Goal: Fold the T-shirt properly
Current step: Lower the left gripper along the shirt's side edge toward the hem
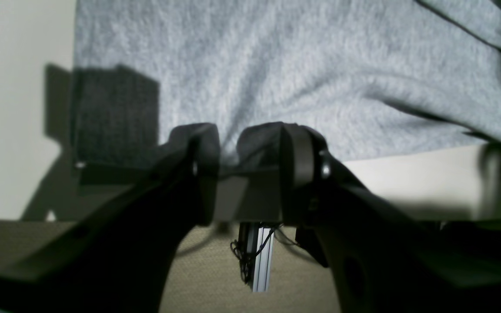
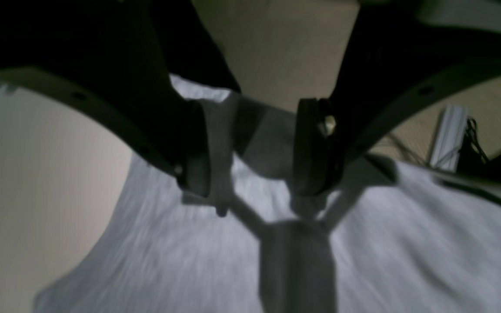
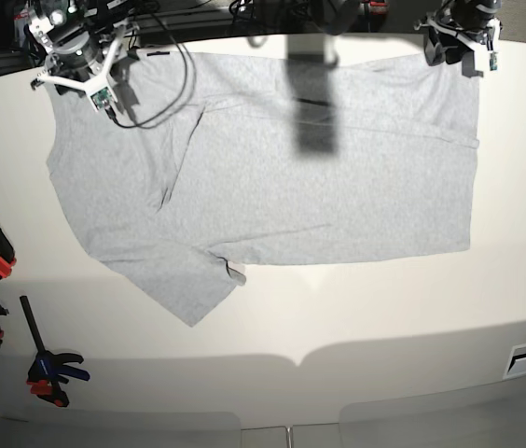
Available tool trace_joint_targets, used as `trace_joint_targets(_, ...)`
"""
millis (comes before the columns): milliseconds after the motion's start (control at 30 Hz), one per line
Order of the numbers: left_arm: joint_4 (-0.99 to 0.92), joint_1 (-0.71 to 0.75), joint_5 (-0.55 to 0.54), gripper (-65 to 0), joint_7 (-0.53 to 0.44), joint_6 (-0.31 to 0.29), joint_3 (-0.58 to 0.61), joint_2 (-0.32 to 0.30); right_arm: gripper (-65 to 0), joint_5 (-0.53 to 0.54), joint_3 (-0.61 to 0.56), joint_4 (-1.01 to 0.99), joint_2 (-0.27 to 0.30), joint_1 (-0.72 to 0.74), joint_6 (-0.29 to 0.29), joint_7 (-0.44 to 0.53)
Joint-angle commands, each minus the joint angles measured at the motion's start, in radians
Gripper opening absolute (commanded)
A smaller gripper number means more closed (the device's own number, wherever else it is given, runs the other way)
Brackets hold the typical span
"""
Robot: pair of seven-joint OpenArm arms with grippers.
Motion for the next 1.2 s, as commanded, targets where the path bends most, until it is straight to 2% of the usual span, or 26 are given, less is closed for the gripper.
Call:
trace_joint_targets(0,0.007,0.032,0.014,-43.5,0.033,0.001,-0.003,-0.005,-35.1,-0.003,0.006,0.036,0.012,-0.003,-0.005,0.008)
trace_joint_targets(200,0.043,0.096,0.013,-43.5,0.033,0.001,-0.003,-0.005,-35.1,-0.003,0.006,0.091,0.012,-0.003,-0.005,-0.014)
trace_joint_targets(433,0.172,0.126,0.021,-43.5,0.033,0.001,-0.004,-0.006,-35.1,-0.003,0.006,0.102,0.012,0.0,-0.007,-0.011)
trace_joint_targets(600,0.348,0.067,0.022,-43.2,0.039,0.04,-0.005,-0.006,-35.1,-0.022,0.006,0.102,0.012,0.031,-0.072,0.005)
trace_joint_targets(767,0.385,-0.115,0.07,-42.1,0.05,0.05,-0.005,-0.006,-35.1,-0.063,0.006,0.102,0.012,0.092,-0.095,0.045)
trace_joint_targets(867,0.348,-0.256,0.1,-42.1,0.1,0.069,-0.005,-0.006,-35.1,-0.063,0.006,0.102,0.011,0.14,-0.095,0.042)
trace_joint_targets(1067,0.129,-0.565,0.099,-42.1,0.143,0.072,-0.005,-0.008,-35.1,0.026,0.006,0.102,0.012,0.239,-0.093,-0.02)
trace_joint_targets(1167,-0.029,-0.724,0.058,-41.7,0.154,0.072,-0.003,-0.035,-35.1,0.081,0.006,0.102,0.012,0.275,-0.078,-0.029)
